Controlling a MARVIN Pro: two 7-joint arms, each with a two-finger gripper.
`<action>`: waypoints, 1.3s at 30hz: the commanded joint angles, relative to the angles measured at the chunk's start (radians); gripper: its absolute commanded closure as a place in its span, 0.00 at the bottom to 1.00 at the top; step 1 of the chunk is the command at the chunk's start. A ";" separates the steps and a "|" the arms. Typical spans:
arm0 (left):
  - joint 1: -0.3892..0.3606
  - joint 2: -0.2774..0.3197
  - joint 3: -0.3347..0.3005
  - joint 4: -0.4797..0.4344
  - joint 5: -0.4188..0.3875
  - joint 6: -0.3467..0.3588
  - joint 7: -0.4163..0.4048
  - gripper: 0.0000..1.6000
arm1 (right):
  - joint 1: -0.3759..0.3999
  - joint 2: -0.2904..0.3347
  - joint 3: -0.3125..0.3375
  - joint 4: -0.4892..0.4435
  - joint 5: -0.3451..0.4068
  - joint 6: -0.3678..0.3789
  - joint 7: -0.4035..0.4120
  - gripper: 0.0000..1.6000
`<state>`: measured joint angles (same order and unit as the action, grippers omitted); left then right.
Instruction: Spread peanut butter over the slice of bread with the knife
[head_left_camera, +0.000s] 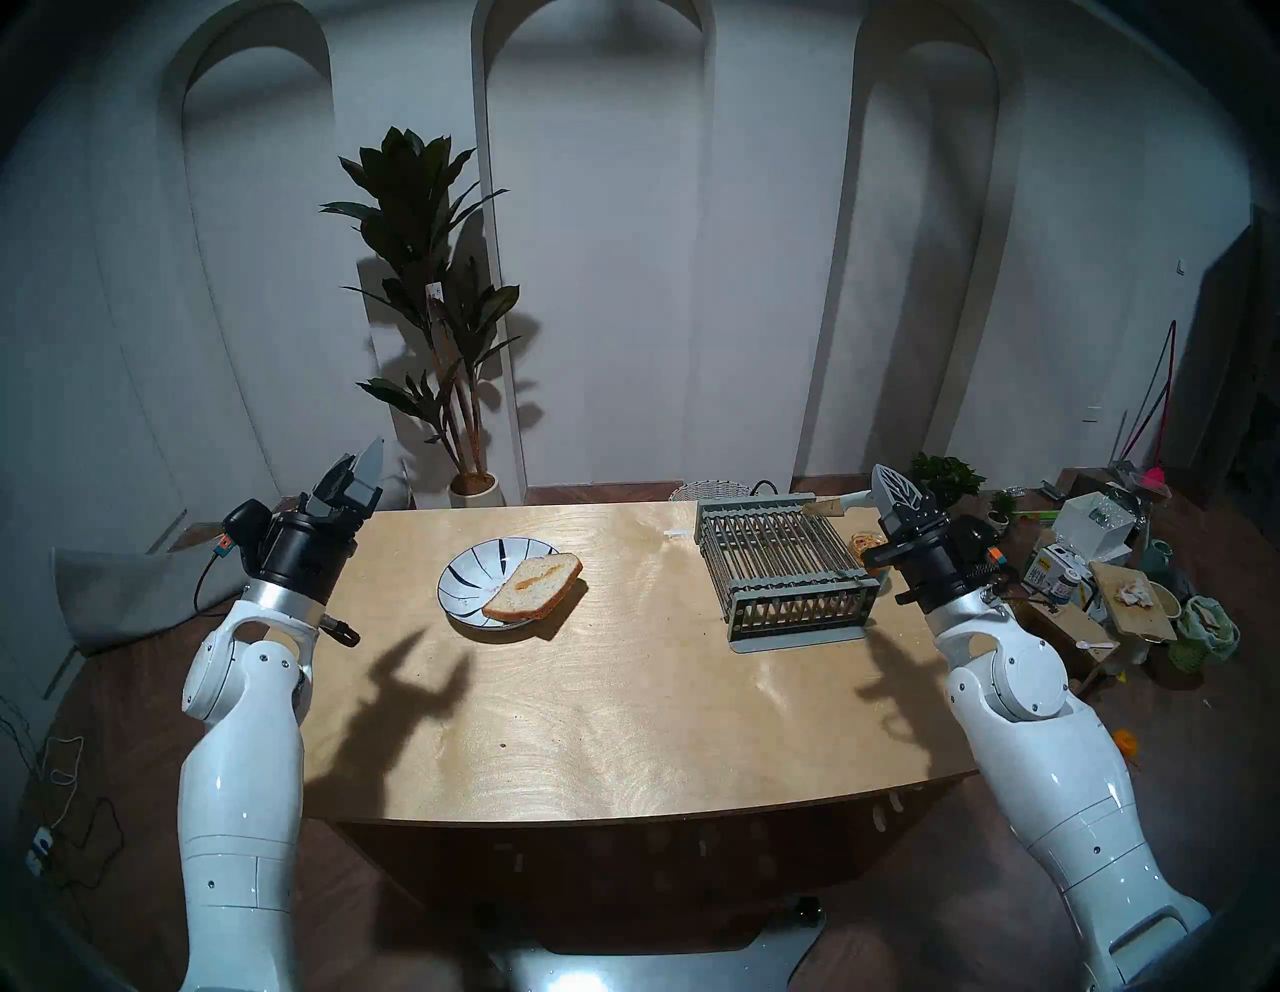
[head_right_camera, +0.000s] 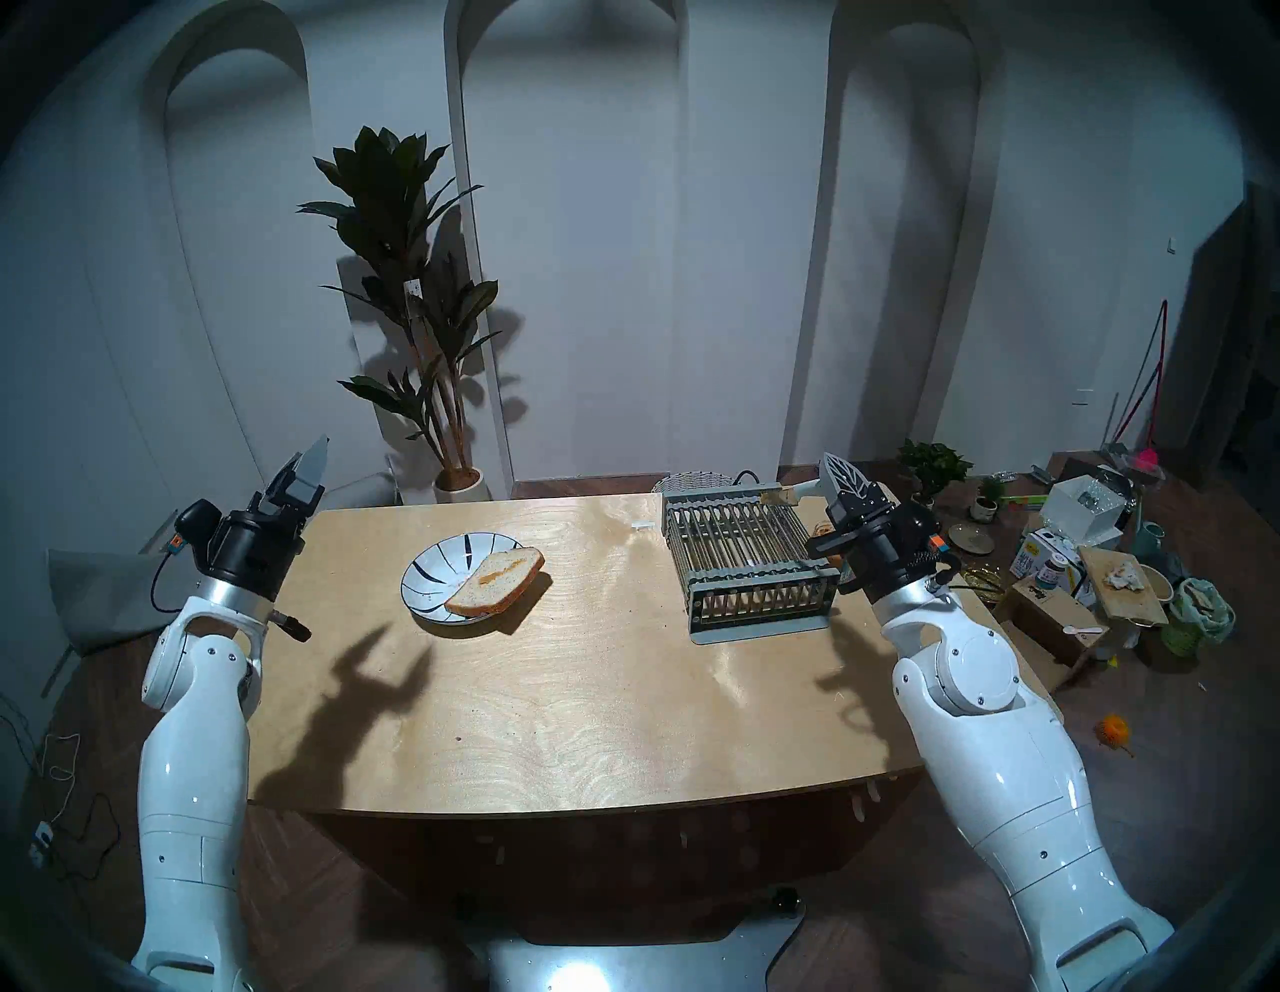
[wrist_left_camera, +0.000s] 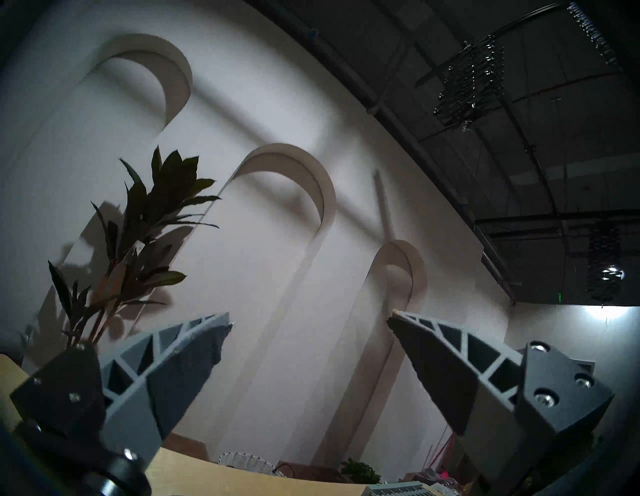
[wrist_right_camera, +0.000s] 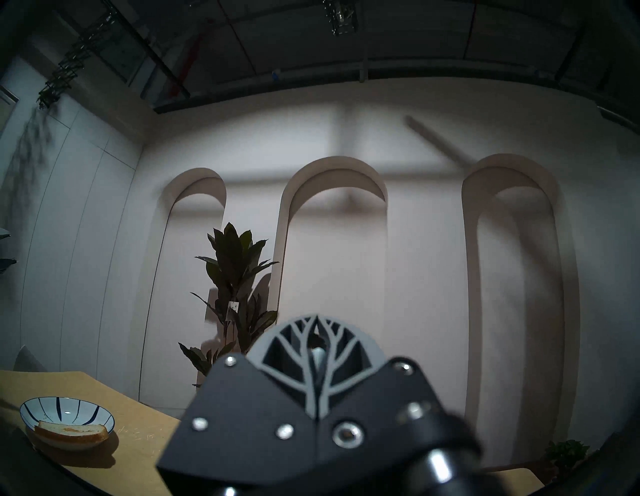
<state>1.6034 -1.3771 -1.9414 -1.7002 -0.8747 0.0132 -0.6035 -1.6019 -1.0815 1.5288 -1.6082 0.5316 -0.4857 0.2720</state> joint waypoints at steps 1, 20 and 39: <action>0.034 -0.105 -0.018 -0.068 0.075 -0.111 -0.012 0.00 | -0.027 -0.085 0.005 0.000 -0.019 -0.109 -0.037 1.00; 0.038 -0.017 0.037 -0.083 0.097 0.065 0.096 0.00 | 0.053 -0.160 -0.054 0.041 -0.063 -0.039 -0.196 1.00; 0.046 -0.019 0.035 -0.097 0.078 0.191 0.127 0.00 | 0.022 -0.143 -0.084 0.047 -0.055 0.024 -0.185 1.00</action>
<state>1.6512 -1.4009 -1.9035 -1.7716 -0.7947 0.2111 -0.4645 -1.5725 -1.2312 1.4497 -1.5461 0.4752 -0.4500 0.0695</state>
